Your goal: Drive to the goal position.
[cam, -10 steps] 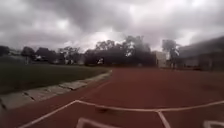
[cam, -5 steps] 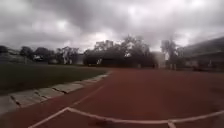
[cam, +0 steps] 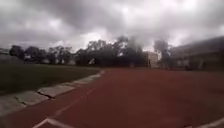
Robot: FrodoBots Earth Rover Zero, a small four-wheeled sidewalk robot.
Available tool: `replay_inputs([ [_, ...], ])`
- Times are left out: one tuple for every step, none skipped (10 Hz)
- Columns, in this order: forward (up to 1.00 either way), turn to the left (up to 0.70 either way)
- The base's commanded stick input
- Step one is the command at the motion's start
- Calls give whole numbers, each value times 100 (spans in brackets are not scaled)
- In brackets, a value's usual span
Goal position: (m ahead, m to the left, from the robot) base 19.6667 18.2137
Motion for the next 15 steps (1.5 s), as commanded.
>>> replay_inputs([
  [70, 0],
  [70, 0],
  [70, 0],
  [70, 0],
  [70, 0],
  [70, 0],
  [70, 0],
  [70, 0],
  [70, 0],
  [70, 0],
  [70, 0],
  [70, 0],
  [70, 0],
  [70, 0],
  [70, 0],
])
